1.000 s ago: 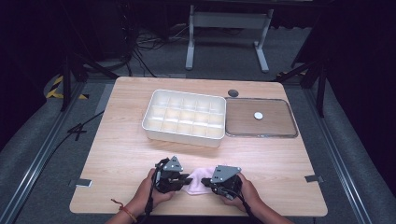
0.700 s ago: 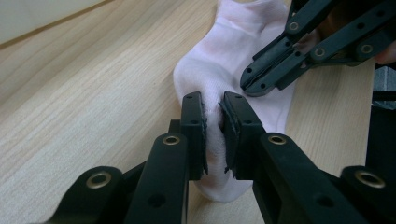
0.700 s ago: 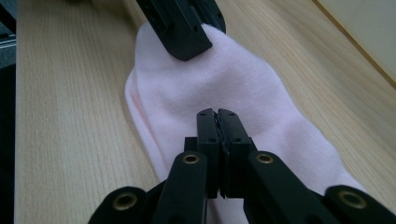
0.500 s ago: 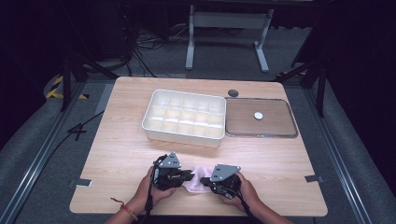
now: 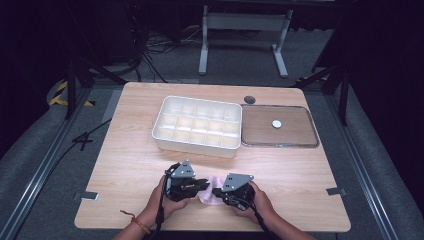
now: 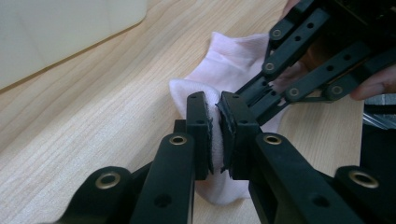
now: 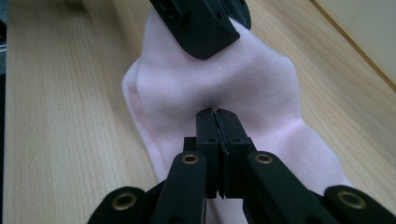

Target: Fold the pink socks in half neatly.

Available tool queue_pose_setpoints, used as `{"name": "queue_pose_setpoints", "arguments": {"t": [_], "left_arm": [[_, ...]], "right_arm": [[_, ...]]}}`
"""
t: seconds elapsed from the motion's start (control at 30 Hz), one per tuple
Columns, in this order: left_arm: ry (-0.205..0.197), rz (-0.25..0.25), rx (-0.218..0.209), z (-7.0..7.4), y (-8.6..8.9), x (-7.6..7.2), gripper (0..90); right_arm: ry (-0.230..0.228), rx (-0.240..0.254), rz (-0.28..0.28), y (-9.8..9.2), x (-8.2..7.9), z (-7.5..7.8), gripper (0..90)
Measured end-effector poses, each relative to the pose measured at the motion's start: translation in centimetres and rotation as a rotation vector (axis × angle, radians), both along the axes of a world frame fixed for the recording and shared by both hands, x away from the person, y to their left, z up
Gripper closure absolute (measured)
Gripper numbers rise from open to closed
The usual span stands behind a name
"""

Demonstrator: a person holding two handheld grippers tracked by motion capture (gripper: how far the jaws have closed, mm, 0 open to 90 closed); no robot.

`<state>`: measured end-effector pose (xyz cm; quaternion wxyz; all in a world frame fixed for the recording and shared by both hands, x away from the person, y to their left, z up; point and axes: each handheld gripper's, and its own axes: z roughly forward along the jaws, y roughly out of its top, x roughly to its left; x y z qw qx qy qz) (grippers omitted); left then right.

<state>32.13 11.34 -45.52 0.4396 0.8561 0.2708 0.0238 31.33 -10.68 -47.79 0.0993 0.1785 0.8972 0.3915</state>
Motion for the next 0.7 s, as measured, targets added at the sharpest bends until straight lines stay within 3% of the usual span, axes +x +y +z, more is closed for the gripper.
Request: {"name": "queue_pose_setpoints", "arguments": {"t": [0.33, 0.7], "left_arm": [[-0.014, 0.027, 0.001, 0.0, 1.2, 0.4, 83.5], [-0.005, 0.047, 0.007, -0.3, 1.6, 0.7, 83.5]], "right_arm": [[0.008, 0.005, -0.004, 1.1, 0.8, 0.0, 88.8], [0.013, 0.024, -0.008, 0.8, 1.0, 0.0, 84.8]]}}
